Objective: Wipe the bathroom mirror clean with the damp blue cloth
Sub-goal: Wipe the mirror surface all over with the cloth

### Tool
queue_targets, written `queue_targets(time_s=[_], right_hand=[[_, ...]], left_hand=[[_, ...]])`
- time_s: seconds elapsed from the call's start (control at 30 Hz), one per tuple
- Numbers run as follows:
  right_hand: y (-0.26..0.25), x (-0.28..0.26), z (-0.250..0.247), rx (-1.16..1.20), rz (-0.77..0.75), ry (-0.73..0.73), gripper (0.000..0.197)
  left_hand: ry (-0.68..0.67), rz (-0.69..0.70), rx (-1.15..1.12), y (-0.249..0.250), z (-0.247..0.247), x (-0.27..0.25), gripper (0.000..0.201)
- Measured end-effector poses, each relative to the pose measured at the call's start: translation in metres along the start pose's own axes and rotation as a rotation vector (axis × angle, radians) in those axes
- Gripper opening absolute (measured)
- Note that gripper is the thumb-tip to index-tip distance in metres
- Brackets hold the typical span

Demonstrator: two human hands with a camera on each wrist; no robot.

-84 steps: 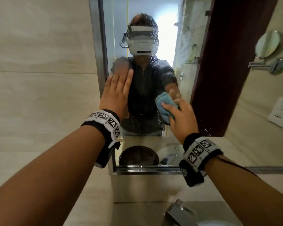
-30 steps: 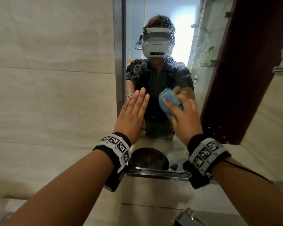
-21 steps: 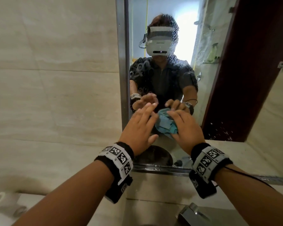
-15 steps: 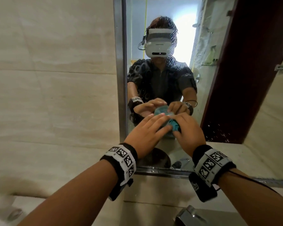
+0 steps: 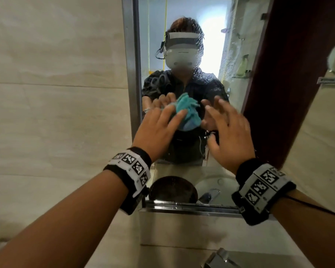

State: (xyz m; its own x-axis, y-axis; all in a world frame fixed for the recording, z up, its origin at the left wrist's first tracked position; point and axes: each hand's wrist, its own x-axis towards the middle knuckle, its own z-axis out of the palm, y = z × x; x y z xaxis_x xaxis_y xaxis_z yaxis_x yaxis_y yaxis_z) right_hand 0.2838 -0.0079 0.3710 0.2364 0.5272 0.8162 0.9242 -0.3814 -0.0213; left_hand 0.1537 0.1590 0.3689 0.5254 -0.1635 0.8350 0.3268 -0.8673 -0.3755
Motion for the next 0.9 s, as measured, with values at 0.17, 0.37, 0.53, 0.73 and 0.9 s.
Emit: queue_targets(time_s=[0.17,0.37,0.53,0.73,0.9], right_hand=[[-0.007,0.016,0.016,-0.154,0.064,-0.052,0.077],[0.0,0.012,0.024,-0.232,0.042,-0.042,0.077],[-0.004,0.012,0.031,-0.239,0.066,-0.053,0.082],[-0.004,0.014,0.027,-0.242,0.059,-0.062,0.085],[-0.004,0.014,0.025,-0.248,0.057,-0.116,0.094]], left_hand=[[-0.187,0.173,0.08,0.013,0.006,-0.013,0.061],[-0.231,0.159,0.144,0.003,-0.006,-0.002,0.067],[-0.132,-0.068,0.125,-0.019,-0.017,0.022,0.074],[-0.305,0.163,0.059,0.0,-0.008,-0.031,0.078],[-0.036,-0.17,0.063,-0.041,-0.029,0.037,0.072]])
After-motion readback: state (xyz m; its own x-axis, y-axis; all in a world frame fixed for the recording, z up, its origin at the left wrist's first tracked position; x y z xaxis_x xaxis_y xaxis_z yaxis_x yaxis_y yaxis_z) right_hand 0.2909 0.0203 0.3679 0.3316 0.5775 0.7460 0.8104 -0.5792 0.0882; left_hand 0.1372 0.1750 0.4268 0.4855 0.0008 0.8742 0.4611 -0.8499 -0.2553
